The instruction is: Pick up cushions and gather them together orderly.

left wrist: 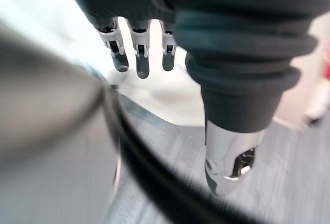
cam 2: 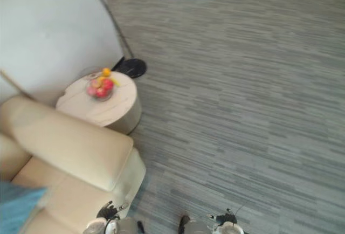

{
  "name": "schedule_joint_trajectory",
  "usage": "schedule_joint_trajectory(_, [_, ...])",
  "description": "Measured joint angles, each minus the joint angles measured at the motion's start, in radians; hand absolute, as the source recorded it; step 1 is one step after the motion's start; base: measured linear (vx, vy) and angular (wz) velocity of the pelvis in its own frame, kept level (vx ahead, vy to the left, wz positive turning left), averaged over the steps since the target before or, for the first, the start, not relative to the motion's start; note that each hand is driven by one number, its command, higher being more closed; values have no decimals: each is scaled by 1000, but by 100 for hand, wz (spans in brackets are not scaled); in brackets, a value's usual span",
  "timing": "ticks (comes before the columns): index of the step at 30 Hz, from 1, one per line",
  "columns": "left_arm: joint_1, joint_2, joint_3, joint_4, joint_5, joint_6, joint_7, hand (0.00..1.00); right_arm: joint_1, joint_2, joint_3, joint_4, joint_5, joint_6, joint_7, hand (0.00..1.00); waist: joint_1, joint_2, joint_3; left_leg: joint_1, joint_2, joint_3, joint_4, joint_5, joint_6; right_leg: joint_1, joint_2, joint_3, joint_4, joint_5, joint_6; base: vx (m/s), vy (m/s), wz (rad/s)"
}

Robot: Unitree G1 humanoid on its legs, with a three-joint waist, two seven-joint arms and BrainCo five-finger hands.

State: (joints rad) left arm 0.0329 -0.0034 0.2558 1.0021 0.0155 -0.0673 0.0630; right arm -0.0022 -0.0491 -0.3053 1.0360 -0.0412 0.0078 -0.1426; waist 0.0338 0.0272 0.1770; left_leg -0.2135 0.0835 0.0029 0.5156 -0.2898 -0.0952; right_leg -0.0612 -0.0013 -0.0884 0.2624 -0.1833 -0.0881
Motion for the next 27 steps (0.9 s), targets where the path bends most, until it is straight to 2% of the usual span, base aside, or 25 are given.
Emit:
schedule_joint_trajectory(1, [1, -5, 4, 0, -2, -4, 2, 0, 2, 7, 10, 0, 0, 0, -3, 0, 5, 7, -4, 0, -15, -84, -59, 6, -2, -1, 18, 49, 5, -9, 16, 205, 228, -176])
schedule_joint_trajectory(2, [9, -16, 5, 5, -5, -6, 2, 0, 12, 4, 26, -13, 0, 0, -8, 0, 8, 29, -16, 7, -5, -151, -94, 46, 0, -5, 53, 106, 17, -20, 33, 300, 300, -223])
schedule_joint_trajectory(3, [11, -5, 11, 8, -18, -6, 1, 0, 24, 13, 37, -34, 0, 0, -11, 0, 18, 27, -28, 23, 3, -102, -86, 46, 5, -10, 63, 173, 39, -32, 54, 282, 254, -181])
schedule_joint_trajectory(4, [11, 0, 13, 9, -18, -5, 1, 0, 33, 20, 39, -43, 1, -1, -11, 0, 14, 15, -35, 27, 3, -82, -91, 40, 11, -9, 58, 186, 48, -37, 62, 298, 233, -148])
schedule_joint_trajectory(5, [10, 13, 21, 9, -18, -4, 0, 0, 47, 45, 42, -46, 1, -3, -14, 0, 16, -23, -45, 42, 2, -9, -94, 22, 18, -39, 27, 197, 95, -53, 88, 326, 213, -124])
schedule_joint_trajectory(6, [6, 22, 31, 8, -18, -5, 0, 0, 49, 48, 43, -47, 1, -3, -13, 0, 22, -47, -46, 66, 2, 55, -91, 11, 36, -82, -6, 146, 159, -70, 115, 271, 172, -127])
schedule_joint_trajectory(7, [4, 25, 36, 8, -19, -4, 1, 0, 48, 51, 43, -49, 1, -3, -12, 0, 23, -54, -44, 76, 4, 81, -91, 5, 40, -101, -20, 116, 186, -76, 125, 291, 155, -130])
schedule_joint_trajectory(8, [-1, 28, 41, 12, -20, 6, 2, 0, 46, 53, 43, -61, 2, -3, -12, 0, 24, -57, -45, 96, 11, 151, -96, -3, 46, -152, -70, -9, 263, -87, 144, 215, 73, -130])
schedule_joint_trajectory(9, [-3, 27, 35, 13, -22, 9, 3, 0, 39, 52, 41, -65, 2, -3, -11, 0, 24, -54, -43, 127, 20, 213, -117, -3, 46, -174, -128, -162, 304, -86, 142, 215, 73, -131])
schedule_joint_trajectory(10, [-5, 28, 27, 14, -24, 9, 3, 0, 39, 51, 38, -66, 2, -3, -10, 0, 24, -50, -40, 144, 26, 238, -130, -3, 46, -174, -150, -234, 307, -85, 138, 235, 7, -132])
schedule_joint_trajectory(11, [-5, 29, 19, 26, -32, 9, 3, 0, 23, 53, 35, -64, 2, -4, -8, 0, 24, -40, -35, 182, 45, 298, -161, -3, 46, -163, -180, -380, 280, -74, 116, 154, -7, -100])
schedule_joint_trajectory(12, [-4, 30, 19, 32, -38, 9, 3, 0, 16, 56, 36, -59, 2, -4, -6, 0, 24, -39, -35, 192, 53, 315, -171, -3, 45, -163, -182, -409, 260, -68, 108, 310, -53, -142])
schedule_joint_trajectory(14, [-13, 49, -16, 62, -39, 13, 2, 0, -29, 72, 36, -18, 1, -7, -1, 0, 23, -41, -33, 244, 77, 403, -230, -3, 45, -186, -187, -517, 138, -11, 94, 283, -136, -133])
schedule_joint_trajectory(15, [-16, 52, -22, 68, -39, 13, 1, 0, -34, 70, 36, -15, 1, -7, 0, 0, 22, -37, -30, 253, 82, 409, -236, -3, 45, -187, -187, -533, 137, -2, 82, 280, -211, -118])
schedule_joint_trajectory(16, [-27, 65, -48, 79, -38, 15, 1, 0, -56, 58, 35, 5, 0, -7, 4, 0, 21, -36, -19, 290, 100, 429, -259, 2, 37, -183, -187, -607, 154, 12, 65, 312, -255, -103])
schedule_joint_trajectory(17, [-36, 68, -58, 93, -37, 16, 0, 0, -65, 44, 34, 13, 0, -6, 5, 0, 21, -25, -7, 320, 101, 425, -285, 20, 8, -183, -188, -623, 195, 2, 37, 322, -264, -98])
schedule_joint_trajectory(18, [-37, 66, -60, 95, -37, 16, -2, 0, -65, 42, 34, 15, 0, -6, 5, 0, 20, -23, -5, 331, 99, 425, -295, 28, -3, -183, -185, -617, 200, -6, 24, 336, -266, -71])
schedule_joint_trajectory(19, [-38, 56, -61, 96, -28, 16, -2, 0, -63, 25, 30, 25, 0, -7, 5, 0, 6, -15, -5, 356, 101, 422, -293, 39, -22, -171, -165, -598, 198, -43, -4, 344, -252, -60])
schedule_joint_trajectory(21, [-41, 55, -64, 91, -3, 16, -3, 0, -59, 8, 24, 47, 0, -6, 5, 0, 2, -6, -2, 330, 141, 410, -148, 45, -25, -125, -116, -576, 140, -59, -8, 331, -219, -59])
schedule_joint_trajectory(22, [-40, 56, -67, 87, 2, 16, -4, 0, -39, 9, 23, 44, 1, -6, 5, 0, 2, 0, 1, 272, 192, 363, 58, 82, 6, -64, -70, -558, 78, -59, -7, 301, -197, -44])
schedule_joint_trajectory(23, [-38, 54, -65, 83, 1, 17, -6, 0, -28, 10, 25, 35, 3, -8, 3, 0, 2, 9, 8, 220, 224, 320, 212, 140, 70, -12, -37, -546, 37, -62, -4, 319, -212, -75])
schedule_joint_trajectory(24, [-34, 44, -56, 50, 2, 16, -7, 0, -23, 2, 35, 31, 4, -8, -4, 0, 16, 16, 19, 131, 243, 246, 433, 186, 104, 55, 0, -498, -14, -66, -5, 240, -133, -74])
schedule_joint_trajectory(25, [-31, 42, -56, 36, 2, 15, -7, 0, -21, 2, 34, 31, 5, -8, -9, 0, 27, 18, 21, 93, 236, 218, 508, 151, 90, 71, 9, -471, -22, -79, -16, 242, -25, -117])
schedule_joint_trajectory(26, [-29, 42, -57, 18, 1, 11, -8, 0, -30, 8, 34, 35, 6, -8, -14, 0, 35, 26, 25, 11, 202, 175, 582, 86, 75, 107, 14, -417, -32, -98, -16, 356, 52, -130])
schedule_joint_trajectory(27, [-28, 42, -58, -10, 0, 7, -8, 0, -42, 9, 34, 43, 14, -8, -15, 0, 36, 12, 34, -65, 163, 150, 543, 34, 78, 140, 13, -365, -50, -97, -15, 312, 46, -124])
